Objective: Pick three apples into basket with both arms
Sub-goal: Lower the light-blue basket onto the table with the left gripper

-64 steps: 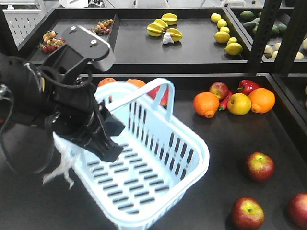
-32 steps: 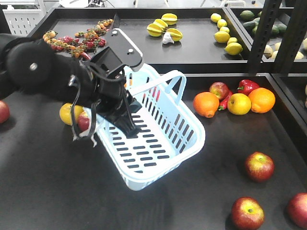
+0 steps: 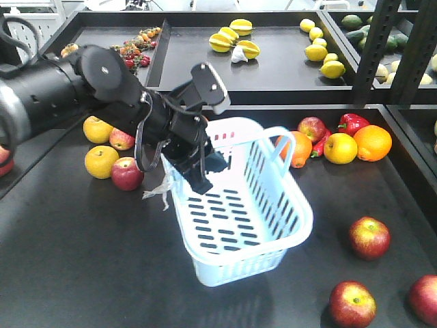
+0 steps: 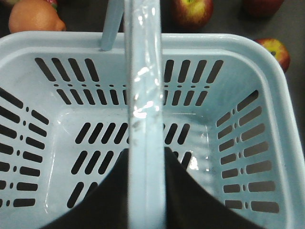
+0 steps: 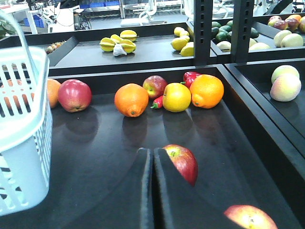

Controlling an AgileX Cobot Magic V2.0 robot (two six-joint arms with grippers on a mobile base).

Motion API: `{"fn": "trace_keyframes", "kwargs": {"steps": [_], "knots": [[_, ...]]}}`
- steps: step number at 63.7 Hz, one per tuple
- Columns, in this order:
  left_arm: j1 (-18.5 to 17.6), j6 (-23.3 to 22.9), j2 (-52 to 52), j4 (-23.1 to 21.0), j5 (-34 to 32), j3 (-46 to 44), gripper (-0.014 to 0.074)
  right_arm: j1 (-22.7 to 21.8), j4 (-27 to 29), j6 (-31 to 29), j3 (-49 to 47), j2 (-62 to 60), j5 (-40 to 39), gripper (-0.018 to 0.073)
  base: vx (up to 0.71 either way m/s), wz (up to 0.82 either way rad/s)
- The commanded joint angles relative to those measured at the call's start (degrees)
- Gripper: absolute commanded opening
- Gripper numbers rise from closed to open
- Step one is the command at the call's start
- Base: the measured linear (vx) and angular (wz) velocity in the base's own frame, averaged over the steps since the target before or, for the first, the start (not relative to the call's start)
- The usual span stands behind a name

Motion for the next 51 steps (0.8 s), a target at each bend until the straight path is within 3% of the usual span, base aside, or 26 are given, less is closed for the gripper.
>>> {"fn": "trace_keyframes", "kwargs": {"steps": [1, 21, 42, 51], "knots": [[0.7, 3.8, -1.6, -3.0, -2.4, -2.2, -0.0008, -0.4, -0.5, -0.4, 0.8, -0.6, -4.1, -0.0004, 0.0, 0.0], [0.7, 8.1, 1.0, -3.0, -2.5, -2.1, -0.0008, -0.4, -0.5, -0.4, 0.8, -0.6, -4.1, -0.0004, 0.0, 0.0], [0.7, 8.2, 2.1, -1.0, -2.4, -2.1, 0.0001, -0.4, -0.5, -0.4, 0.8, -0.6, -4.1, -0.0004, 0.0, 0.0], [0.7, 8.0, 2.1, -1.1, -1.9, -2.1, 0.0049, -0.4, -0.5, -0.4, 0.8, -0.6, -4.1, -0.0004, 0.0, 0.0]]}}
